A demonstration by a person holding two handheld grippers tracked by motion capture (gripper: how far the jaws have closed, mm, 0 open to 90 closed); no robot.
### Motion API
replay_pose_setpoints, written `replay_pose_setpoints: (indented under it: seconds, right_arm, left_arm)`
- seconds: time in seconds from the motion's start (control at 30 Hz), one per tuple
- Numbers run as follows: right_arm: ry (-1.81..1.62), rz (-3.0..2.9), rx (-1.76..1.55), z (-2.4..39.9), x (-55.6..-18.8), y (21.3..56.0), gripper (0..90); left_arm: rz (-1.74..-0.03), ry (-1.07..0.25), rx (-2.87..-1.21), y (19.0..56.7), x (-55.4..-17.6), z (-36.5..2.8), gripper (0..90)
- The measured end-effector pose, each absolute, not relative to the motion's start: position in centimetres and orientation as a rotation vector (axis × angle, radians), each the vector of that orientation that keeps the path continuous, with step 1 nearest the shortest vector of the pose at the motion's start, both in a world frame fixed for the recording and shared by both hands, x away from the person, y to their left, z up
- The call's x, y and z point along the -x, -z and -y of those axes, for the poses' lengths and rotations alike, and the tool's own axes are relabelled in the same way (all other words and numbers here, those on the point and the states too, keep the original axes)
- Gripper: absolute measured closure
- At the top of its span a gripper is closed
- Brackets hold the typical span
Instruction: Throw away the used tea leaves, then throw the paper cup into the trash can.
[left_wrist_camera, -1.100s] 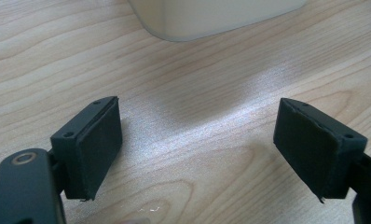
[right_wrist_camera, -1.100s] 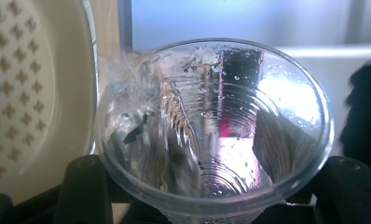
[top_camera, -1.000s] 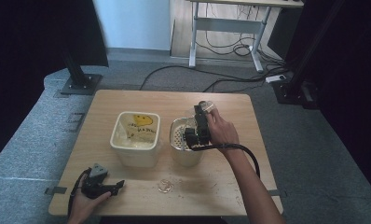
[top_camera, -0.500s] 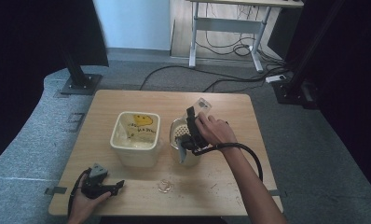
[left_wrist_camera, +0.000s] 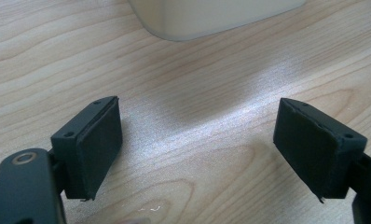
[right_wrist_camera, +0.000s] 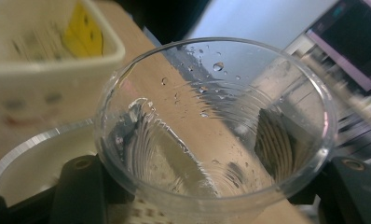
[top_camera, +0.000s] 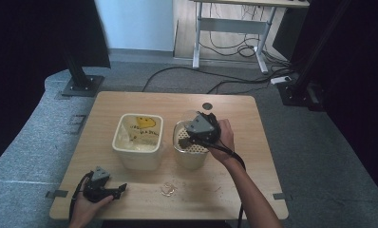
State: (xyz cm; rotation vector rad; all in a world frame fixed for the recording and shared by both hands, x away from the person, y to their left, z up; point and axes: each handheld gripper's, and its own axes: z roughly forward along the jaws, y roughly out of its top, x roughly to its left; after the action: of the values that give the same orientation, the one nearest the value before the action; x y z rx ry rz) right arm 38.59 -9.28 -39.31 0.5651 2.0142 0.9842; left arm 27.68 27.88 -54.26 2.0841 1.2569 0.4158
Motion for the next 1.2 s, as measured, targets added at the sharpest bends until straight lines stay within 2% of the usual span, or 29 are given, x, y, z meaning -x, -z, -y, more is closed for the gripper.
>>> replay_pose_setpoints:
  seconds: [0.1, 0.33, 0.7, 0.97, 1.2]
  right_arm:
    - [-1.195, -2.023, -0.759, 10.6, -39.0, 39.1, 34.9]
    - [-1.421, -2.005, -0.954, 12.0, -39.6, 39.2, 35.0]
    - [-1.473, -1.981, -0.966, 11.7, -39.6, 38.8, 35.1]
    - [-1.510, -1.965, -0.936, 9.8, -39.5, 37.1, 34.9]
    - [-1.557, -2.019, -0.868, 4.9, -39.9, 35.5, 33.8]
  left_arm:
    - [-1.258, -0.414, -2.083, 54.3, -27.7, -27.9, 15.2]
    - [-1.250, -0.411, -2.087, 54.3, -27.7, -27.9, 15.0]
    - [-1.245, -0.418, -2.089, 54.3, -27.7, -27.9, 15.0]
    - [-1.243, -0.424, -2.095, 54.3, -27.6, -27.8, 14.5]
    - [-1.237, -0.425, -2.097, 54.4, -27.6, -27.9, 14.3]
